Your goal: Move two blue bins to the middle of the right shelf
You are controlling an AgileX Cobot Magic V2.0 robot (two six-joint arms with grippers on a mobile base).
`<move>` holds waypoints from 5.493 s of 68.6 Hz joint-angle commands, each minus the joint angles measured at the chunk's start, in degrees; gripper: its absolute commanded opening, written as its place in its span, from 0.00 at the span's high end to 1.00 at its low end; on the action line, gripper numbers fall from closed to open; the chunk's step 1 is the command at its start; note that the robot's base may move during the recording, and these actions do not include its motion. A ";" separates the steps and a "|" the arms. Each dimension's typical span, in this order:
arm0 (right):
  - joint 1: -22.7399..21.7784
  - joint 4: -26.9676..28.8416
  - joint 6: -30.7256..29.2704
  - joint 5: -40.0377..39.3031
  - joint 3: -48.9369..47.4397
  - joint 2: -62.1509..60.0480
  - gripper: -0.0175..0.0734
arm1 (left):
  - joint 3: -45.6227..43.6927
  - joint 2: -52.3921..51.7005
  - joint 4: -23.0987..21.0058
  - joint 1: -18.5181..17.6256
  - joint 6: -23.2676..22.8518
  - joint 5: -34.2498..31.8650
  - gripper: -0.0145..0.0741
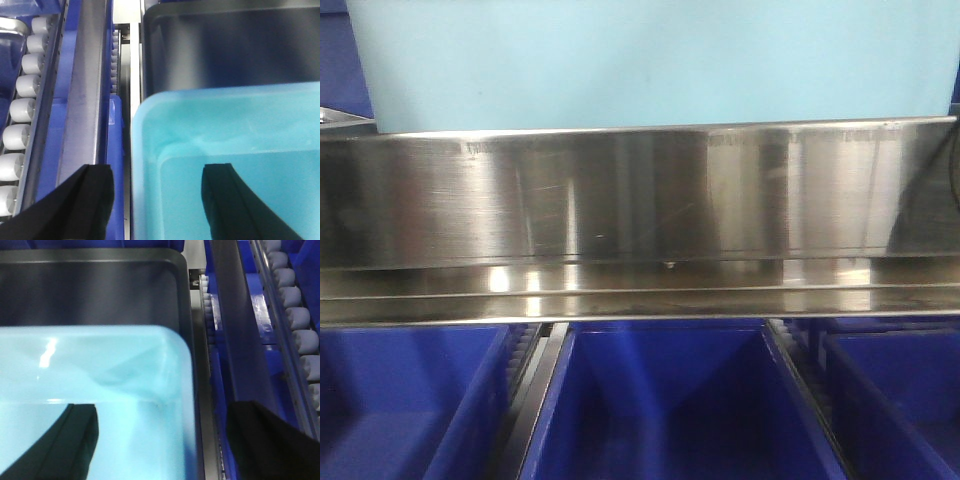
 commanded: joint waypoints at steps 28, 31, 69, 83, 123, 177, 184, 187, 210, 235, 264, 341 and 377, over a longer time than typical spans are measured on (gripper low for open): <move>-0.21 0.24 -0.41 0.06 -0.48 0.44 0.35 | -0.24 1.42 -0.12 0.31 -0.35 0.54 0.49; -0.21 0.24 -0.41 0.17 -0.48 0.30 0.35 | -0.24 1.42 -0.12 0.31 -0.35 0.72 0.49; 0.00 3.49 -1.11 11.34 -0.56 -5.45 0.35 | -2.13 -1.61 -8.39 0.31 0.25 5.19 0.49; 0.00 5.44 -2.78 12.52 -0.56 -5.45 0.35 | -1.91 -2.31 -9.07 0.31 0.34 5.19 0.49; 0.06 7.22 -3.59 12.52 1.12 -6.27 0.35 | 5.97 -6.79 -9.15 0.31 0.34 5.19 0.49; 0.06 7.22 -3.59 12.52 2.99 -6.16 0.35 | 11.54 -7.69 -8.60 0.20 0.34 5.19 0.54; 0.06 7.22 -3.59 12.52 2.99 -6.16 0.35 | 11.54 -8.49 -7.87 0.20 0.34 5.19 0.54; 0.06 7.22 -3.59 12.52 2.99 -6.16 0.35 | 11.54 -8.74 -7.54 0.20 0.34 5.19 0.54; 0.06 7.22 -5.05 12.52 2.99 -6.17 0.35 | 11.54 -8.84 -6.68 0.20 0.34 5.19 0.54; 0.06 7.22 -6.89 12.52 3.44 -6.17 0.35 | 13.09 -8.84 -5.49 0.11 0.34 5.19 0.54; 0.06 7.22 -6.87 12.52 4.63 -5.62 0.35 | 14.85 -8.84 -5.73 0.11 0.34 5.19 0.54; 0.06 7.22 -6.87 12.52 4.63 -5.62 0.35 | 13.30 -8.84 -8.82 0.11 0.34 5.19 0.54; 0.06 7.22 -6.87 12.52 4.63 -5.62 0.59 | 13.32 -8.84 -8.82 0.11 0.23 5.19 0.62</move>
